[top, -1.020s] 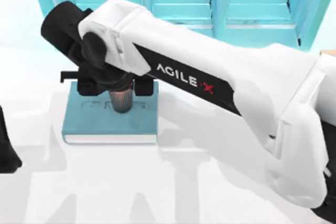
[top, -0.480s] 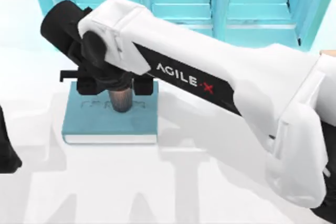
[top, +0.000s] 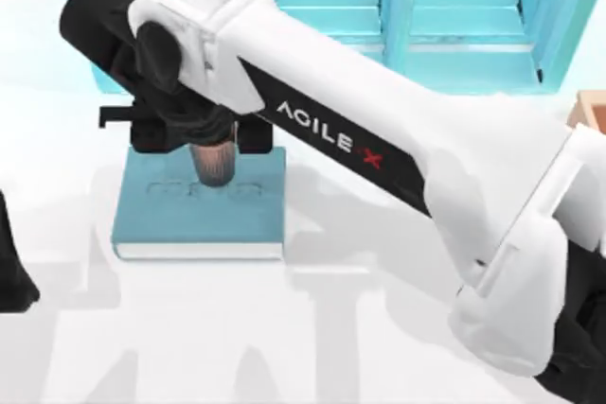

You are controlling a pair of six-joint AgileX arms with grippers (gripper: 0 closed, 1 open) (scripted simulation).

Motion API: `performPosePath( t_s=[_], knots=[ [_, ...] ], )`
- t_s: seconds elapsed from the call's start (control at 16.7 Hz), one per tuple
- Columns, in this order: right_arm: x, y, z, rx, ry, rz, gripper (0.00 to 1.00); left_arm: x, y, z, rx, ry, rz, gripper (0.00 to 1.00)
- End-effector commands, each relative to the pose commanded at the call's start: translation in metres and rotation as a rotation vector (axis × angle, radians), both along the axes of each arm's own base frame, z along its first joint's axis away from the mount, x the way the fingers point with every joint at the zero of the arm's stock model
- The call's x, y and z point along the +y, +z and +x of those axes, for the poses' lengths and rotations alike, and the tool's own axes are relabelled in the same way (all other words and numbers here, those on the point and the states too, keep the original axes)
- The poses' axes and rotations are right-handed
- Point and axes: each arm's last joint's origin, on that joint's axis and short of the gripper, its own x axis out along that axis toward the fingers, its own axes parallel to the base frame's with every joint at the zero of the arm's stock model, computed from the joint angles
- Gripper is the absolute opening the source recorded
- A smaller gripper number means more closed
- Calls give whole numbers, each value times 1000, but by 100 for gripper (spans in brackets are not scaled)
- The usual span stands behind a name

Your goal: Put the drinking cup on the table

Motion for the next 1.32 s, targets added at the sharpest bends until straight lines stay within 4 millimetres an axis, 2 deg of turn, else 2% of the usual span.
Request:
performPosePath(
  t_s=[0.36, 0.9, 1.08, 1.32],
  knots=[
    [-5, 19, -3, -1, 1, 4, 0, 0, 0, 0, 0, 0, 0, 100],
    [-8, 26, -2, -3, 9, 10, 0, 0, 0, 0, 0, 0, 0, 100],
    [-19, 34, 2, -1, 12, 6, 0, 0, 0, 0, 0, 0, 0, 100],
    [-48, 39, 4, 7, 5, -11, 0, 0, 0, 0, 0, 0, 0, 100]
  ],
)
